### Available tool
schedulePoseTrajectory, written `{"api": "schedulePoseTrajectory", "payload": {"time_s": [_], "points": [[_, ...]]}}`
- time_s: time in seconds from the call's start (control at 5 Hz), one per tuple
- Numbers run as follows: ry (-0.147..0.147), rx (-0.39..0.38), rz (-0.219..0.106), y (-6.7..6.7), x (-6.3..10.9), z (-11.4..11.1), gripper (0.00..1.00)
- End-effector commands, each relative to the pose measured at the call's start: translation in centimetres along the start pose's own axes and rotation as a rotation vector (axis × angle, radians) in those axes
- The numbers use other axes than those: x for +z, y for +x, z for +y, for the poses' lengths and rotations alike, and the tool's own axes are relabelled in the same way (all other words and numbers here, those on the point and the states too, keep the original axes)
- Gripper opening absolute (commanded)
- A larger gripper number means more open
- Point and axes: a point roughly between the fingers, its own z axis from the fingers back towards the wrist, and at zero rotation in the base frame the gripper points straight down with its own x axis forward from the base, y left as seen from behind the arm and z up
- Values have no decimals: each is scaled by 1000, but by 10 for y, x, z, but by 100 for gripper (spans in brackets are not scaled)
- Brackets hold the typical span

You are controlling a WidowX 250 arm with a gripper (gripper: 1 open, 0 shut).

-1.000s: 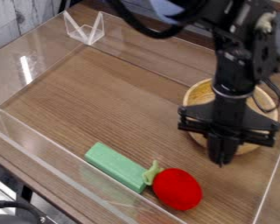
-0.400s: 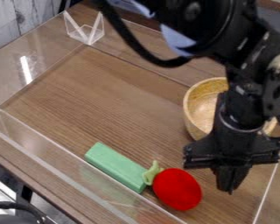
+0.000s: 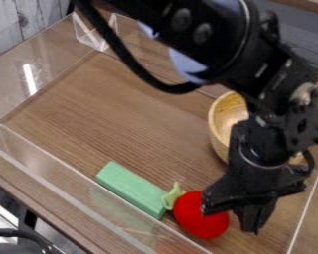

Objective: Move the red object to the right side of the table

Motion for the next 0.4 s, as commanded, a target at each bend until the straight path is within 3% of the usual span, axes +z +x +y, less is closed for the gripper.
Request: {"api": "schedulePoseTrajectory", "payload": {"time_s": [0.0,0.2], "points": [[-53,48,0,-4,11,-4,100],[-49,66,11,-3,10,-9,100]]}}
